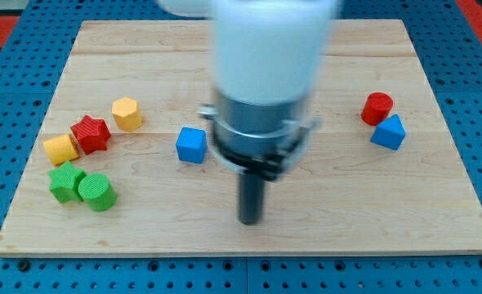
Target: Push the blue cube to the center of the board
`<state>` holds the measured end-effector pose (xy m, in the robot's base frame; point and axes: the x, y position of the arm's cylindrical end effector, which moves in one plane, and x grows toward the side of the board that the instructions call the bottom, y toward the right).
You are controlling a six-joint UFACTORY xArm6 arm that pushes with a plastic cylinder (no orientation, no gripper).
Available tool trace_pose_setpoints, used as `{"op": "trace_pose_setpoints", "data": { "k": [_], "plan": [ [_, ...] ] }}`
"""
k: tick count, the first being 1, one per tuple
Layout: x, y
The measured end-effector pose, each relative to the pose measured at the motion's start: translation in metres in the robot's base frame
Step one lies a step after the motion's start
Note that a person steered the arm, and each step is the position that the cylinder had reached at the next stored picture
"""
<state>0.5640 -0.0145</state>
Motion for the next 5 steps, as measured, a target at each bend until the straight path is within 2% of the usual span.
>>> {"op": "trace_pose_setpoints", "data": {
  "k": [1,2,3,4,5],
  "plan": [
    [-0.049,-0.049],
    [-0.075,-0.092],
    [-0.133,-0.042],
    [-0.166,-0.020],
    [-0.175,-0.015]
  ]
}}
